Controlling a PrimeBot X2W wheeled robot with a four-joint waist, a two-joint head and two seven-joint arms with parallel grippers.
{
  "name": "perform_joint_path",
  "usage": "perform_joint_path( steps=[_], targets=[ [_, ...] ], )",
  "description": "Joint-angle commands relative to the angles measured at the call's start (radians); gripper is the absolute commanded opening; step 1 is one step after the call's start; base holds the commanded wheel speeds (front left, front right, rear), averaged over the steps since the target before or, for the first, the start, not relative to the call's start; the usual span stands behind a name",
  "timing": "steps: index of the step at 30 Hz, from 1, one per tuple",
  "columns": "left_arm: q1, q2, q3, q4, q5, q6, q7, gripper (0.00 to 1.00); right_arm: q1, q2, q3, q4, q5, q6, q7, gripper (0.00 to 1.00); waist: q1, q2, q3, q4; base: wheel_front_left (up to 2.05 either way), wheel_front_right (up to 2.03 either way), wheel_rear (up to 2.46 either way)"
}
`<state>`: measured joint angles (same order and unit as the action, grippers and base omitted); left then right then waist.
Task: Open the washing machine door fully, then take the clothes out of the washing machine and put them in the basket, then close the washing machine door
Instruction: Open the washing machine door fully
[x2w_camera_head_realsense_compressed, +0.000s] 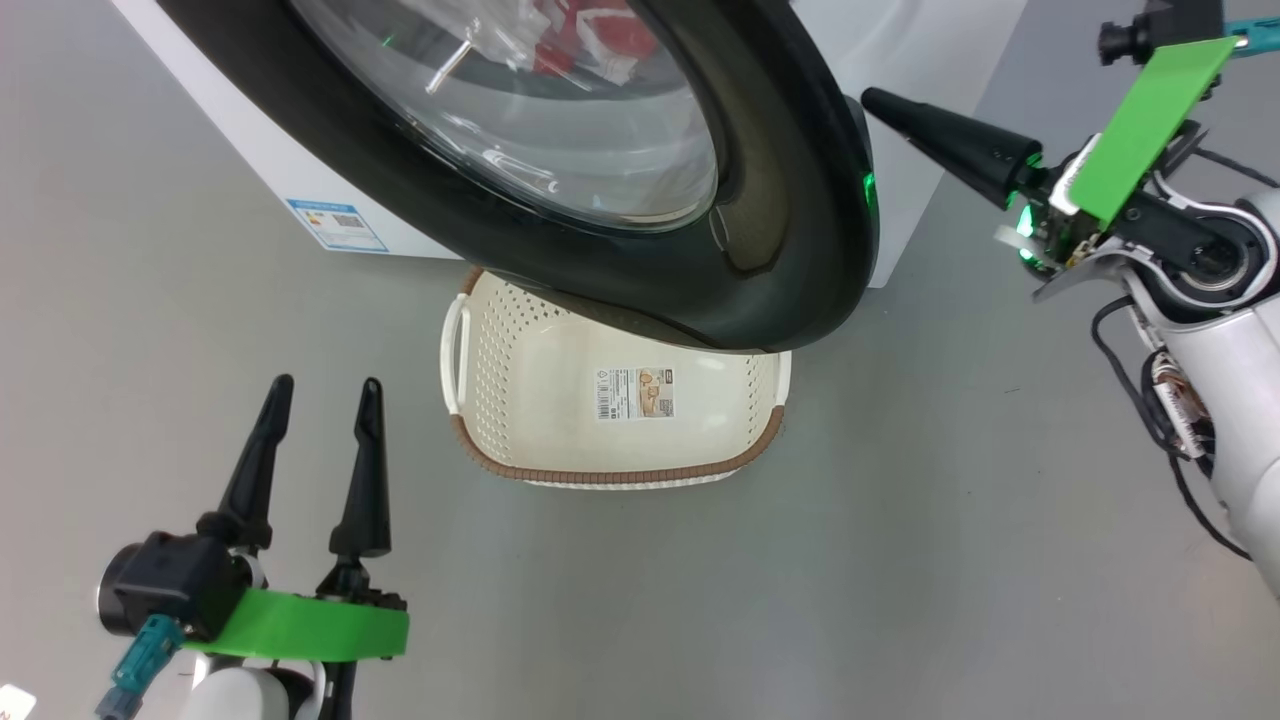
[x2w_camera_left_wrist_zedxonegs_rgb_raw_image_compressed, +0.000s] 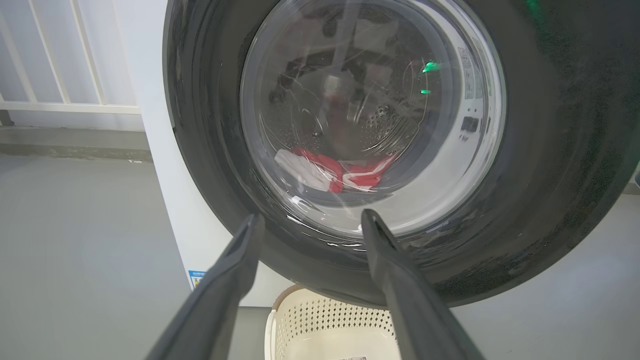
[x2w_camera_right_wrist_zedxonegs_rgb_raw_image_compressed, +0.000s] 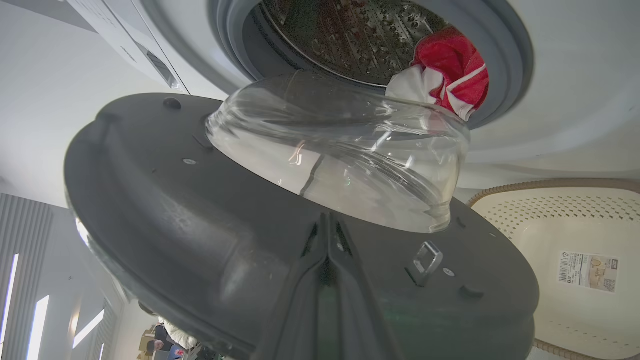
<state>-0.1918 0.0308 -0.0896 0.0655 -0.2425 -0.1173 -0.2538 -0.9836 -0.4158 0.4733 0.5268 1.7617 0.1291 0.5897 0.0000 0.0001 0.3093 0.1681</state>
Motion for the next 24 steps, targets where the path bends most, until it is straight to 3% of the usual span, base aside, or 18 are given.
perform_joint_path(
  steps=[1,17,24],
  targets=[
    [-0.008,0.019,0.032,-0.027,-0.004,0.01,-0.008,1.0,-0.009,0.015,0.0,-0.018,-0.002,0.002,0.009,0.0,0.0,-0.0001,0.001,0.0,0.0,0.0,0.0],
    [0.008,0.019,0.033,-0.016,0.002,0.006,-0.008,1.0,0.021,0.079,-0.015,0.068,0.08,0.002,0.118,0.0,0.0,-0.0001,-0.035,0.002,0.0,0.0,0.0],
    [0.014,0.019,0.037,-0.01,0.001,0.004,-0.008,1.0,0.054,0.083,0.021,0.034,0.07,0.002,0.171,0.0,0.0,-0.0001,-0.05,0.005,0.0,0.0,0.0]
  ],
)
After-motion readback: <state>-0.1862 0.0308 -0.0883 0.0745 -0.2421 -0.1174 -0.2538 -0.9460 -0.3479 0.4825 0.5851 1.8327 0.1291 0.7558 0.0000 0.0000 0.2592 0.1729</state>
